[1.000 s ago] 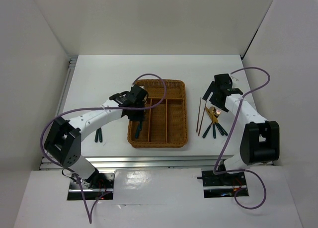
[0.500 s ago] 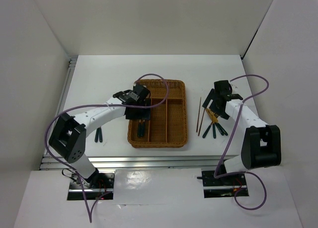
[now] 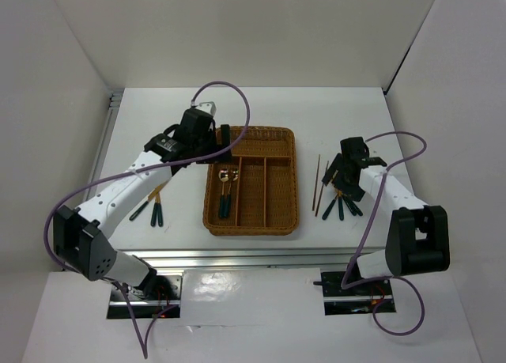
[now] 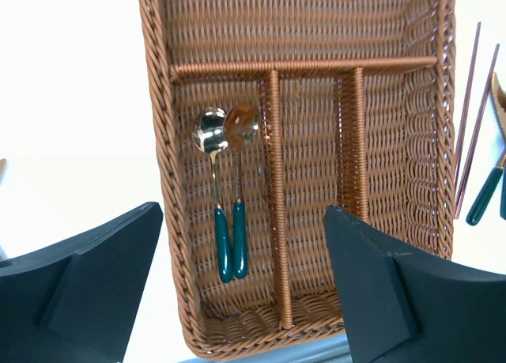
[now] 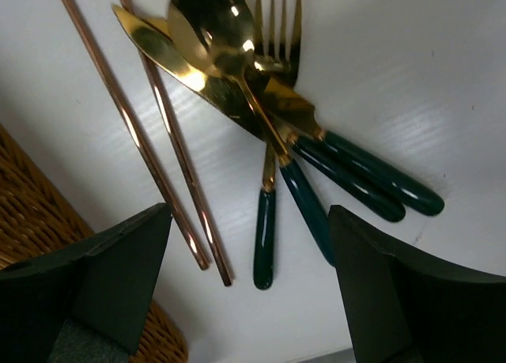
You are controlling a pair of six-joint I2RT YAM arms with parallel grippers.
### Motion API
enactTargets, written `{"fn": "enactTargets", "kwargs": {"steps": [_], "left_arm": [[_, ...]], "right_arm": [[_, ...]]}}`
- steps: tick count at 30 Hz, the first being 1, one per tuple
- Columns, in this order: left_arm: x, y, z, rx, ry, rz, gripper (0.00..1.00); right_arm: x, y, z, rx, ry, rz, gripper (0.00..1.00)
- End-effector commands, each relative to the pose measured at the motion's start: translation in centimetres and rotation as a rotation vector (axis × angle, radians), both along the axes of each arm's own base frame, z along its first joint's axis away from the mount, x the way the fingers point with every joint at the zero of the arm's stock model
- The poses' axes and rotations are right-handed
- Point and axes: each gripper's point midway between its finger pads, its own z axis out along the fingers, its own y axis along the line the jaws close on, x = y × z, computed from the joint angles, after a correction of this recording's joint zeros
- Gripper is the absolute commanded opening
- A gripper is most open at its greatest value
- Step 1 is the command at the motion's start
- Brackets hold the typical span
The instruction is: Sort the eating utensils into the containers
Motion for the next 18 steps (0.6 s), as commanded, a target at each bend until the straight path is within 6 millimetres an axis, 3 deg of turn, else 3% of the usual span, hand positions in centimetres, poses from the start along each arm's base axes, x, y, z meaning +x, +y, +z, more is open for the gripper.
{"fn": "enactTargets", "kwargs": {"steps": [1,13,18], "left_arm": [[0.3,0.8,2.3,0.012,-0.119,-0.003,1.0],[0.1,3.3,2.6,-0.018,-0.127,0.073,1.0],[0.0,3.1,2.5,-0.03,-0.135,0.065,1.0]], "right_arm": [[-2.0,0.4,-0.2,0.04,0.026,-0.027,0.88],[-4.1,1.2,-2.3,0.097,0.137,-0.085,0.73],[-5.1,0.9,-2.5,0.083,0.174,-0.13,0.68]]}}
